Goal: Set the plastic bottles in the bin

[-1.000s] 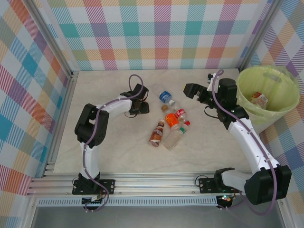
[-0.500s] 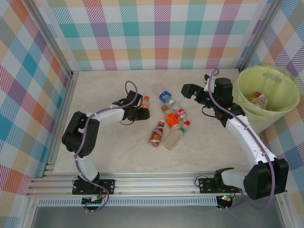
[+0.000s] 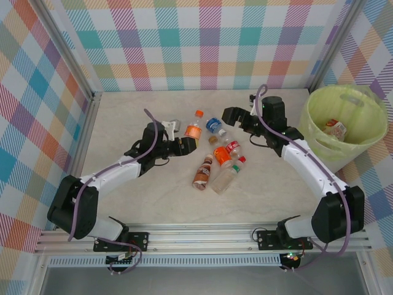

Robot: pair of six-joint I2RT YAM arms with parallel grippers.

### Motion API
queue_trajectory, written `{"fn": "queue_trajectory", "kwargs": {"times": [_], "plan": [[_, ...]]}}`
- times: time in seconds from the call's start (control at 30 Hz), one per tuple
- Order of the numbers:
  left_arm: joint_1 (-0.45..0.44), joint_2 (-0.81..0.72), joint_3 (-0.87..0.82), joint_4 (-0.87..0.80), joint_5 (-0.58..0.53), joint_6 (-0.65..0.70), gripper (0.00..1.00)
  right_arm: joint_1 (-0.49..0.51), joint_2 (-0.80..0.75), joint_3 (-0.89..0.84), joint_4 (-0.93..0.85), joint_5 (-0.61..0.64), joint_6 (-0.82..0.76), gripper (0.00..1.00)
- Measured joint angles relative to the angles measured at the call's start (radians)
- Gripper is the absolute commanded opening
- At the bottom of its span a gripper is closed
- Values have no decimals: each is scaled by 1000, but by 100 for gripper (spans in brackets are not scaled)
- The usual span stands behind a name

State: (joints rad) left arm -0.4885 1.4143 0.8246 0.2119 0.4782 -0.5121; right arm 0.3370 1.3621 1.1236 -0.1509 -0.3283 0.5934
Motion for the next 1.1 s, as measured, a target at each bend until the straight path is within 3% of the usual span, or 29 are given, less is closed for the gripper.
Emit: {"fn": "queue_trajectory", "kwargs": {"times": [0.27,0.7,0.83,0.97,1.07,1.1], "plan": [[-15,-15,-50,149,152,-80,0,51,57,21,105,-73,130,100],[-46,-42,-63,192,175,-108,0,109,214,121,154,-189,176,97],[-46,-42,-63,192,161,-124,0,130,251,127,142,-227,163,88],[-46,-41,-63,191,157,-129,1,146,261,128,129,-243,149,69],[-47,-39,-61,192,156,-130,10,149,261,128,132,-244,136,56],[-47,-34,-57,192,154,-132,18,149,261,128,129,-243,130,54]]}}
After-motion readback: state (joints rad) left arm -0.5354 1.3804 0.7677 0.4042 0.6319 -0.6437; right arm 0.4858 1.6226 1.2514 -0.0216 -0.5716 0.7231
